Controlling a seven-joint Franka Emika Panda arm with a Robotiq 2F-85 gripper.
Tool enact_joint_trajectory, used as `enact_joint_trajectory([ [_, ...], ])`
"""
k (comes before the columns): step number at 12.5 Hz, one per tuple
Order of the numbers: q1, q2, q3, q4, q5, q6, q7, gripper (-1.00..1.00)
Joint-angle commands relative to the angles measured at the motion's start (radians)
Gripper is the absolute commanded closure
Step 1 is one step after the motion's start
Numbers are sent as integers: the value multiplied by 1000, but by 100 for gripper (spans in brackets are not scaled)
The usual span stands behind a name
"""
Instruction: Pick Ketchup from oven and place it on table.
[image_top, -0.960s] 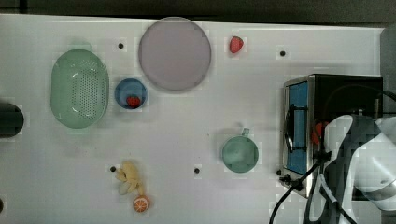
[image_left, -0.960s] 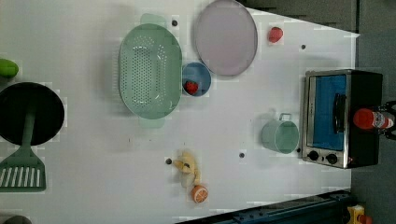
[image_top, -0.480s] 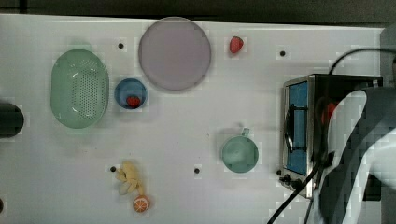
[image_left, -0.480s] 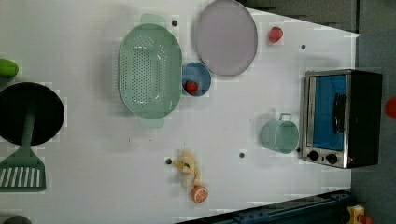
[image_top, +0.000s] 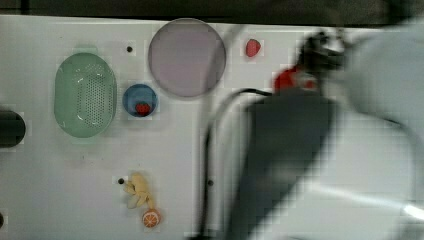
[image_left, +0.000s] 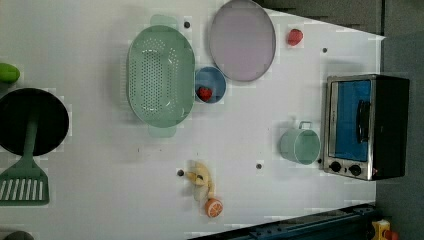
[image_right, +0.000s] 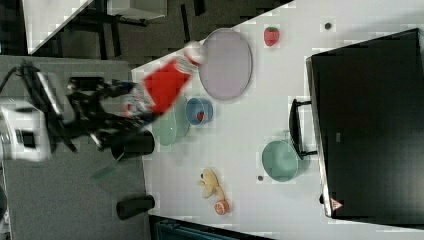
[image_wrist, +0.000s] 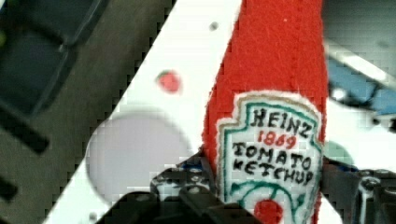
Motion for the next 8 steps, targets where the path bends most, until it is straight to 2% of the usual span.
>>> enact_joint_trajectory([
  [1,40,55,109,-87,1,-41,23,-29],
  [4,44,55,162,-219,1,-21,24,-29],
  [8,41,57,151,-467,1,228,24,-29],
])
